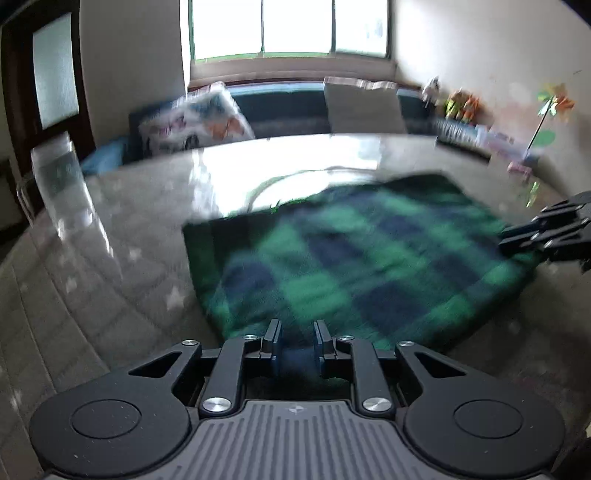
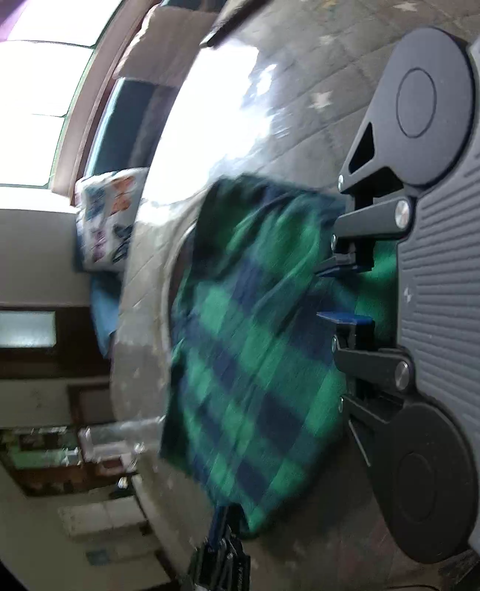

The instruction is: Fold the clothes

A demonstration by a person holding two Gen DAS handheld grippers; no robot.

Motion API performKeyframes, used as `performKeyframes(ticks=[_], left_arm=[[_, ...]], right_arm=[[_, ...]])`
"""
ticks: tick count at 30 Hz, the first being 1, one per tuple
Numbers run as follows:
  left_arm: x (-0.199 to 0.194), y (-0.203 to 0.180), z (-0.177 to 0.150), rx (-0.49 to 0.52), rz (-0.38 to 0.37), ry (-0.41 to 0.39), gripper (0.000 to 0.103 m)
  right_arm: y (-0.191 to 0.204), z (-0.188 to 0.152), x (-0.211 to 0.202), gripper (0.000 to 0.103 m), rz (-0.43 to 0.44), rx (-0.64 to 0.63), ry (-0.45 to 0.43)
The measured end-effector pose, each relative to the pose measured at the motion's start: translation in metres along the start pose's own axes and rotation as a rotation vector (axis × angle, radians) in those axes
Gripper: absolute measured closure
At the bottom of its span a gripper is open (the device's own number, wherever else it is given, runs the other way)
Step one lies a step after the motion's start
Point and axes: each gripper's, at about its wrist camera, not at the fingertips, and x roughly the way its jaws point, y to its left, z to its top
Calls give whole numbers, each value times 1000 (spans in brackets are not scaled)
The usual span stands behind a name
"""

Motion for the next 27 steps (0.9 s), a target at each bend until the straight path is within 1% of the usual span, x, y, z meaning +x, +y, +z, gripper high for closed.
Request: performKeyframes(ticks=[1,3,6,9,12,17,19,21,24,27], left_arm=[[3,3,-2,-4,2,14,81],[2,8,3,-20,-9,17,81],[6,10,19,-3,7,-4,81],[22,14,34,-5,21,0,81],[45,23,48,-34,21,30,81],[76,39,64,-58,43,49,81],[84,49,67,-78,63,53,81],[84,54,71,-101,61,46,83],[84,61,77,-132,56,35,83],[86,56,83,-120,33,15,83]], right_arm=[[-5,-2,1,86,-8,7,11],[-12,4,-1,86,-18,20,6],[-21,14,-2,84,-26,40,-7],[-28,34,14,83,4,74,-24],[-35,50,35,83,25,101,-25],[-47,62,63,82,27,130,-13],[-54,63,71,83,14,146,-3],[-62,64,75,82,1,165,1],[-67,68,74,82,-22,179,-9],[-64,78,75,82,15,177,-33]])
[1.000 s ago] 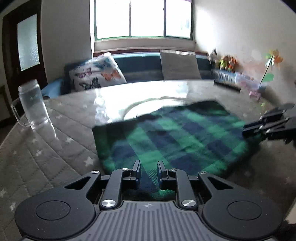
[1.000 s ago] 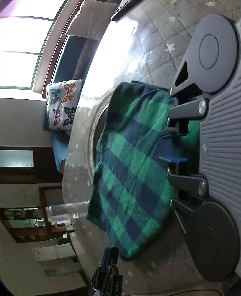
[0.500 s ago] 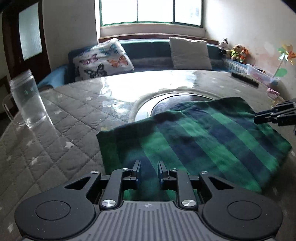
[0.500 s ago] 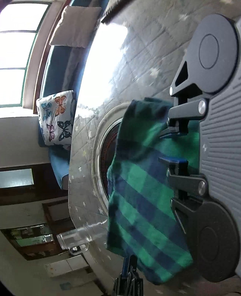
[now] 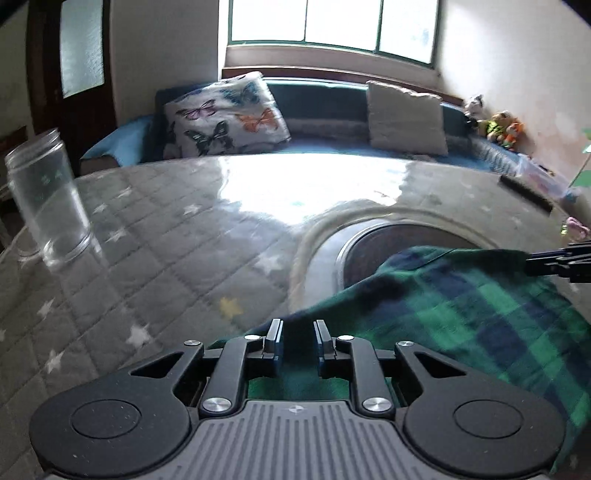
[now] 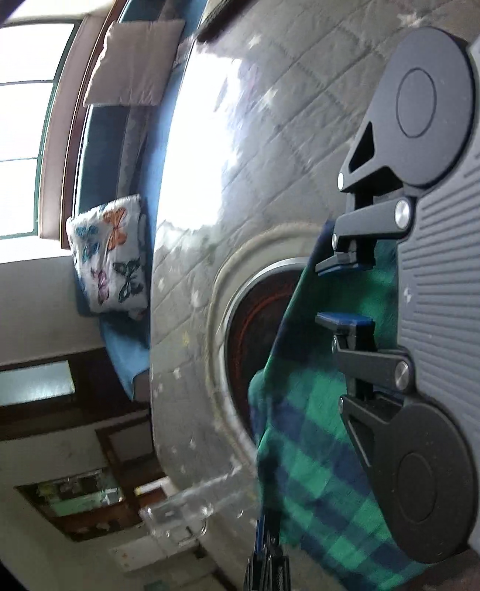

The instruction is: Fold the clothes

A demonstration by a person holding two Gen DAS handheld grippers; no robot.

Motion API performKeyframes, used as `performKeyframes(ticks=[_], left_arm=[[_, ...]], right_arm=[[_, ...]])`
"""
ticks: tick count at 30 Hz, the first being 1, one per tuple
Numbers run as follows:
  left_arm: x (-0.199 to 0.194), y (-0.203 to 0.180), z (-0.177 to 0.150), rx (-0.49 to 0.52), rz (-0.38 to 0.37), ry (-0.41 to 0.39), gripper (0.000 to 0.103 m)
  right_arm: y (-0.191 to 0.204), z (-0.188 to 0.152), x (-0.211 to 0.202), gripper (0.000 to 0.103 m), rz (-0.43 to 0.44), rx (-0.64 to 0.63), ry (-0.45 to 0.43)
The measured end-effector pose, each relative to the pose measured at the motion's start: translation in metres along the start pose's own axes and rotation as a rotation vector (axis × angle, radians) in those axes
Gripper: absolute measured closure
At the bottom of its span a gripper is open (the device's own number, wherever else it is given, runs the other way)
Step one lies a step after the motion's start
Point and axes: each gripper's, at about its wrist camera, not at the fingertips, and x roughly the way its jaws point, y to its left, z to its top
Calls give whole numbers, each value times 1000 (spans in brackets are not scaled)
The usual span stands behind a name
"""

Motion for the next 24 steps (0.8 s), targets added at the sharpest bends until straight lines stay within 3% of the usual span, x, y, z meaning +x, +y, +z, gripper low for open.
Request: performKeyframes(ticks=[9,16,22,24], left_arm=[[15,-6,6,20,30,13,82],[25,-32,21,62,-36,4,80],[52,-41,22,78,0,67,79],[54,-39,23,69,3,67,74]], right_arm=[[-2,8,23,82,-40,9,32],[33,26,27,82,38,-63,0],[53,26,57,82,46,-93,57],[55,25,58,82,34,-101,60]])
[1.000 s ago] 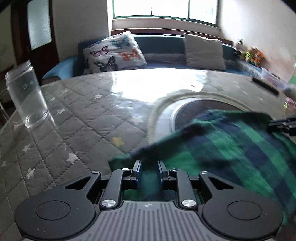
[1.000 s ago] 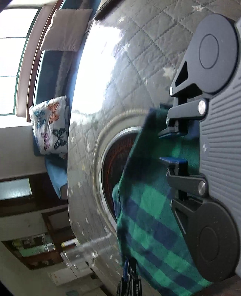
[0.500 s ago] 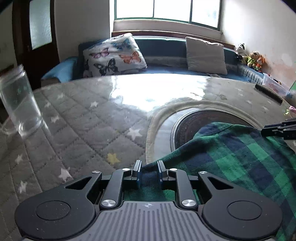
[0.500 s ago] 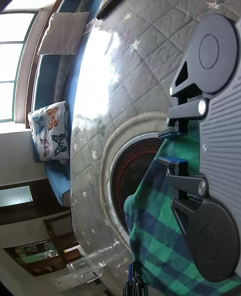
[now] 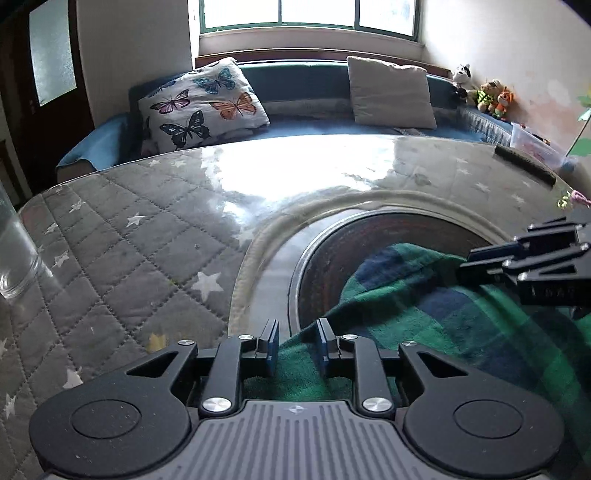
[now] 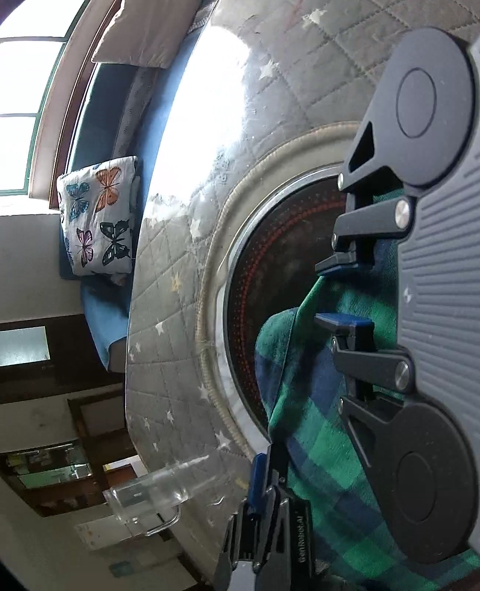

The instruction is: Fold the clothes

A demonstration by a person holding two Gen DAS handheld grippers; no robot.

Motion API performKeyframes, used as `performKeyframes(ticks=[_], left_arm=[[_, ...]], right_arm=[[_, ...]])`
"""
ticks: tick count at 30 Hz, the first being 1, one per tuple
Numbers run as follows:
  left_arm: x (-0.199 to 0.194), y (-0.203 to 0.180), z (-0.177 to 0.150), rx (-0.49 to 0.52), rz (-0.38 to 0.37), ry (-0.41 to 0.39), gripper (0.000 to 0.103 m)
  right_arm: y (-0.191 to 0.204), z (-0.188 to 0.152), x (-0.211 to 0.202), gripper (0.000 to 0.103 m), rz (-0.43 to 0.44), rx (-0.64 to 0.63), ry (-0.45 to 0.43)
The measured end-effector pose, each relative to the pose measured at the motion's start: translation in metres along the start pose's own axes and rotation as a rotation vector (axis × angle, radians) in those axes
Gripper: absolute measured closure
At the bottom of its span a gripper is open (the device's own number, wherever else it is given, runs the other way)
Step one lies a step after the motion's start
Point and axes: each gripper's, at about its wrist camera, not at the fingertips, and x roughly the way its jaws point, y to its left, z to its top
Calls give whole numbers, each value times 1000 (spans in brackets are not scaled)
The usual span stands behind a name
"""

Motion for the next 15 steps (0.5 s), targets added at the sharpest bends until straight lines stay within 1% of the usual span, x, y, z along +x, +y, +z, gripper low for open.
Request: performKeyframes(ticks=[3,5,9,11,13,15], left_arm=[[-3,3,2,-20,0,-7,69],[-7,2,3,-34,-10,-20,67],[-5,-7,5,-9,-21,-24,66],[0,-12,6,8,-9,-15,66],[4,-12,8,10,-9,-10,66],[-1,-9,9,4,-15,-16,66]], right_arm=[[6,1,-4,81,-12,-28,-12],[13,3,-9,76,-2,-47,-24],[22,5,-2,75,5,-61,-16],[24,5,4,74,0,-61,-5],[24,6,8,73,-7,-61,3],[28,6,2,70,-2,-75,-2]])
